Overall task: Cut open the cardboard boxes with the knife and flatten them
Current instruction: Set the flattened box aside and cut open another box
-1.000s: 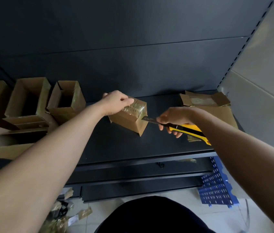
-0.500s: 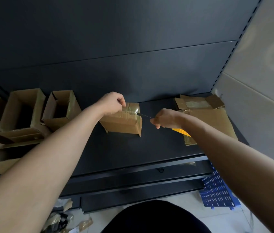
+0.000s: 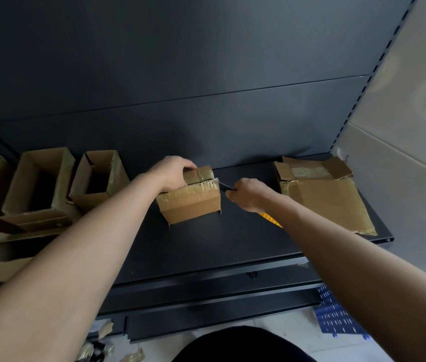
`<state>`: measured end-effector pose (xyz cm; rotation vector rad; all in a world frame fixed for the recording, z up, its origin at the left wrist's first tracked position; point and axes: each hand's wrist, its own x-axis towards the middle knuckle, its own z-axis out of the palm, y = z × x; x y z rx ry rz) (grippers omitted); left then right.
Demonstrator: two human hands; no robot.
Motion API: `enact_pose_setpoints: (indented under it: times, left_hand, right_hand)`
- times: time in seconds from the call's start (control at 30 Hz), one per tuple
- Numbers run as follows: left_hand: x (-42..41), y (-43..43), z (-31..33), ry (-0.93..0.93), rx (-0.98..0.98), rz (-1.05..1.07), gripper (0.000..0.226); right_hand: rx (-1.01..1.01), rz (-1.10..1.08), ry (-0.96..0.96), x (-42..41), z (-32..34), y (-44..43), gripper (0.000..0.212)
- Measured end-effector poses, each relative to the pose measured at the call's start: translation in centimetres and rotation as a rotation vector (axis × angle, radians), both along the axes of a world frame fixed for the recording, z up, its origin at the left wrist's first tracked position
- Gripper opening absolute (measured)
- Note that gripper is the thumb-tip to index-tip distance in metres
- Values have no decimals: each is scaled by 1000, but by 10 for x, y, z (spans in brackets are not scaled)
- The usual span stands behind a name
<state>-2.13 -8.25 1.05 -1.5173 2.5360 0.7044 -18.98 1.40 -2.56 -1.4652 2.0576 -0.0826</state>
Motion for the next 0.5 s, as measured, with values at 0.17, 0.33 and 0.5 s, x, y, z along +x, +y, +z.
enact_pose_setpoints:
  times: [0.17,0.33,0.5]
  left_hand:
    - [-2,7,-4,-7,-22,-4,55]
    - [9,9,-14,43,-8,23,46]
    - [28,-1,-20,40,-36,138,14]
  right_hand:
    - [-9,-147,-182,7,-9,-11,39]
    - [26,-216,-343,-3,2,-18,31]
    - [171,-222,-567,-12,3,-5,27]
